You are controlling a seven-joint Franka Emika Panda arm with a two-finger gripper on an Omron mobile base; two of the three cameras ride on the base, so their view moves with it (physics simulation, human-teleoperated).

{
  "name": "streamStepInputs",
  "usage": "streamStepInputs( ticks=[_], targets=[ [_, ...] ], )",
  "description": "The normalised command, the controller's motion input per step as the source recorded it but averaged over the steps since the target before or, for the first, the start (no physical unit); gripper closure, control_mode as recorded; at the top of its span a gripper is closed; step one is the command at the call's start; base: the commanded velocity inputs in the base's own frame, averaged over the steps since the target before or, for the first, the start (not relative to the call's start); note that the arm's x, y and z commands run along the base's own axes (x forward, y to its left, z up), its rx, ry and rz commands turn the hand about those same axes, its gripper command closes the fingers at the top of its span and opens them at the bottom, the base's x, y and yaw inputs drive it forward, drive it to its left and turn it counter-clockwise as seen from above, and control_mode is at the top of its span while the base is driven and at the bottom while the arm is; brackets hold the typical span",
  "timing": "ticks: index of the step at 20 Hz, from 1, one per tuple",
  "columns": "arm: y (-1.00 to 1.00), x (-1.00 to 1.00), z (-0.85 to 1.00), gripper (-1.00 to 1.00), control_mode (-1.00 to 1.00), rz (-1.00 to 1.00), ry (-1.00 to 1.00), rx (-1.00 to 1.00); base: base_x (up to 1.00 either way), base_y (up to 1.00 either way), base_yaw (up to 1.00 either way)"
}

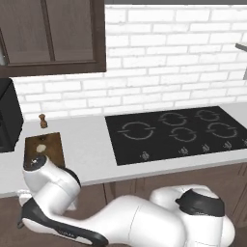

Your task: Place the appropriate cutting tool for cutting the garlic skin on the cutting board.

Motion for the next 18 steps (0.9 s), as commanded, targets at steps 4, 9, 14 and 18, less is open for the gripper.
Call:
streamStepInputs(
  ticks=[4, 9, 14, 18],
  targets=[
    [-0.02, 0.00, -0.73, -1.00, -1.00, 0.03, 0.12, -0.10, 0.00, 0.00, 0.00],
    [0.00, 0.00, -0.53, -1.00, -1.00, 0.03, 0.06, -0.10, 0.00, 0.00, 0.00],
    [0.00, 0.02, -0.40, -1.00, -1.00, 0.03, 0.08, -0.06, 0.00, 0.00, 0.00],
    [0.00, 0.17, -0.23, -1.00, -1.00, 0.07, 0.12, -0.05, 0.00, 0.00, 0.00]
  ],
)
